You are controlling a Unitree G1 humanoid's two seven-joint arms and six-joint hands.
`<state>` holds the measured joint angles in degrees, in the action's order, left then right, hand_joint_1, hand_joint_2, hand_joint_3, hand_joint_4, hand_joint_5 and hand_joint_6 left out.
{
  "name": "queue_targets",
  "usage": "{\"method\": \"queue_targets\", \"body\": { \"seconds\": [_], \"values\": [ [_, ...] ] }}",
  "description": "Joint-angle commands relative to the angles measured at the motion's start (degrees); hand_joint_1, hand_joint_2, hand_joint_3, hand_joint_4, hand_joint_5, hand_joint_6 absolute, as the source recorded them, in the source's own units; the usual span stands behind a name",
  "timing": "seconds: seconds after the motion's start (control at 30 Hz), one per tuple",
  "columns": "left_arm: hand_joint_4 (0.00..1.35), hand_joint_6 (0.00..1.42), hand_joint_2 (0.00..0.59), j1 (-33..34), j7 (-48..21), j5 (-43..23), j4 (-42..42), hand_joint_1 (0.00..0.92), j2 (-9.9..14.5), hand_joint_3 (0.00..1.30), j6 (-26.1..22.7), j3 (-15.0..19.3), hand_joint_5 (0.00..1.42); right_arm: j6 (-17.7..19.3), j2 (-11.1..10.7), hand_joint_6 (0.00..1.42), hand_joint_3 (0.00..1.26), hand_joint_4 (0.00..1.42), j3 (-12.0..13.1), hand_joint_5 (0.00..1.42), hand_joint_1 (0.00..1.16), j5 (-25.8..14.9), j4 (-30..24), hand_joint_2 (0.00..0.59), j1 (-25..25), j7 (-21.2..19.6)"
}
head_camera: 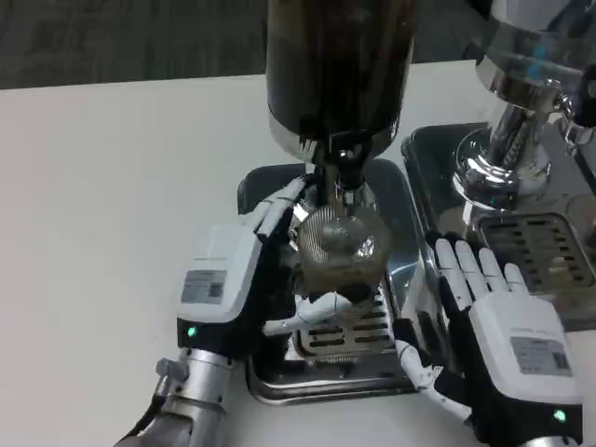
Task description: Grasp the cup under the faucet to collect the drink, then remove the cup.
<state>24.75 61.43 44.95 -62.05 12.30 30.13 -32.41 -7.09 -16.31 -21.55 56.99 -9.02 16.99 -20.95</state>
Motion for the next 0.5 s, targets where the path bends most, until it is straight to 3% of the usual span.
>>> {"method": "queue_targets", "body": {
  "seconds": [0.03, 0.27, 0.5],
  "values": [
    [0.16, 0.56, 0.000, -3.0, -3.1, -3.0, 3.4, 0.000, 3.3, 0.12, 3.8, 2.6, 0.54, -0.1, 0.2, 0.00, 0.00, 0.00, 1.1, 0.00, 0.28, -0.6, 0.8, 0.449, 0.1, -0.7],
    [0.01, 0.31, 0.013, -6.8, -8.2, -6.0, 9.5, 0.000, 7.5, 0.05, 9.3, 6.4, 0.34, 0.2, 1.1, 0.00, 0.00, 0.00, 2.1, 0.00, 0.28, -1.9, 1.8, 0.449, -0.6, -1.5],
    [0.00, 0.10, 0.046, -14.4, -17.6, -13.0, 22.8, 0.000, 11.3, 0.02, 11.7, 13.3, 0.16, 0.9, 1.4, 0.00, 0.00, 0.00, 2.6, 0.00, 0.28, -4.1, 2.4, 0.419, -0.6, -1.6]
  ]
}}
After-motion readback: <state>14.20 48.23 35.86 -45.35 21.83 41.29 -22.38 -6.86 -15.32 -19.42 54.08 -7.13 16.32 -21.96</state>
